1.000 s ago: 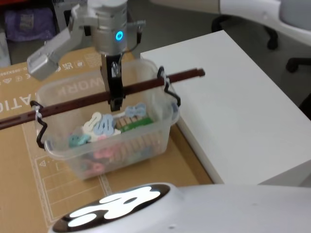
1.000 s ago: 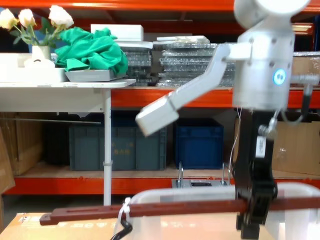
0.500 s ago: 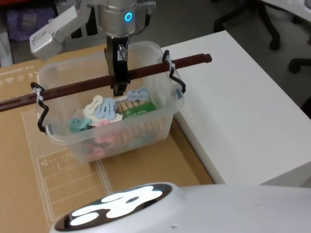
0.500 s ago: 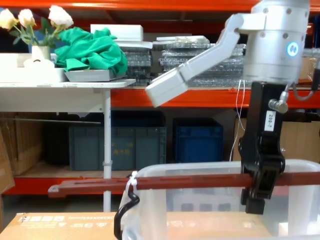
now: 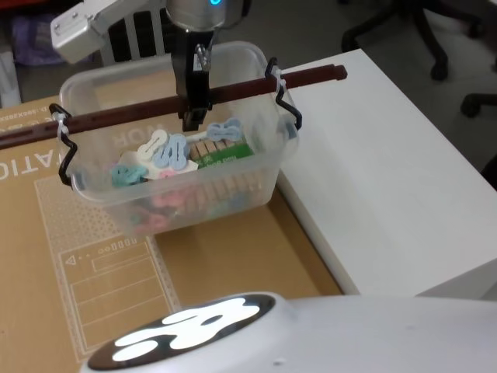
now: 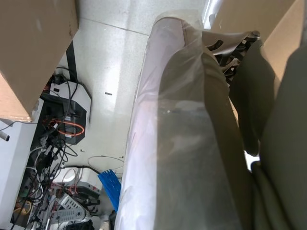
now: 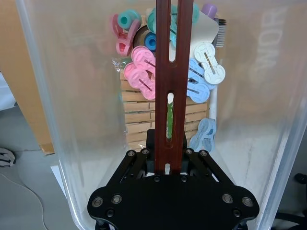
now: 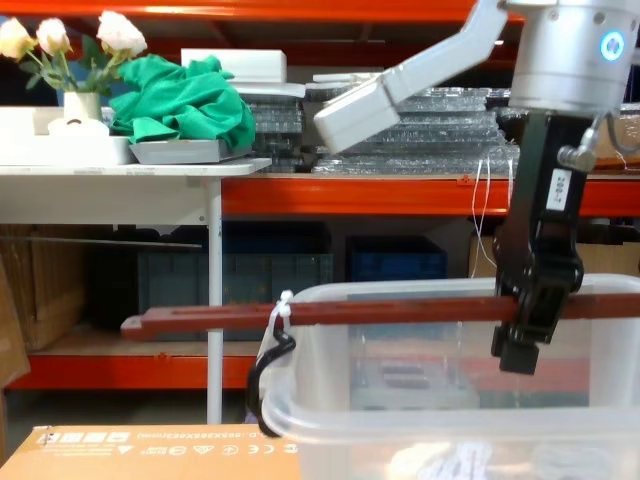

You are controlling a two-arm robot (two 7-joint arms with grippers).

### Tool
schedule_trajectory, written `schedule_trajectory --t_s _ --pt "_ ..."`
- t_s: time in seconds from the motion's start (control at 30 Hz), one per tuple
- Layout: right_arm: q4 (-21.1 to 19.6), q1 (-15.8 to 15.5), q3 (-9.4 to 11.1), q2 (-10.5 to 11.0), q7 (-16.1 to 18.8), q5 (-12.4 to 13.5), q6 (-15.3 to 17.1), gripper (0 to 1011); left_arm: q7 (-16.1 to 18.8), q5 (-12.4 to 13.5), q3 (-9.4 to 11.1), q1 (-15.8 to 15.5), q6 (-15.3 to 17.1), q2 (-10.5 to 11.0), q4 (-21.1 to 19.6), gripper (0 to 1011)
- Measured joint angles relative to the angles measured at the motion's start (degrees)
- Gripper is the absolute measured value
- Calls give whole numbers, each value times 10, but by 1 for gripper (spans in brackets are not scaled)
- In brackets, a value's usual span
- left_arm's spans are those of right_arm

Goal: Use one hand to grasp the basket and place it at the designated location.

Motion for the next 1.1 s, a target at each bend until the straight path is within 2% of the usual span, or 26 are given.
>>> schedule_trajectory --t_s 0.8,1.1 --pt "-57 28 44 70 4 2 58 221 0 0 0 0 0 0 0 0" --pt "-96 32 66 110 4 -4 87 221 0 0 0 0 0 0 0 0"
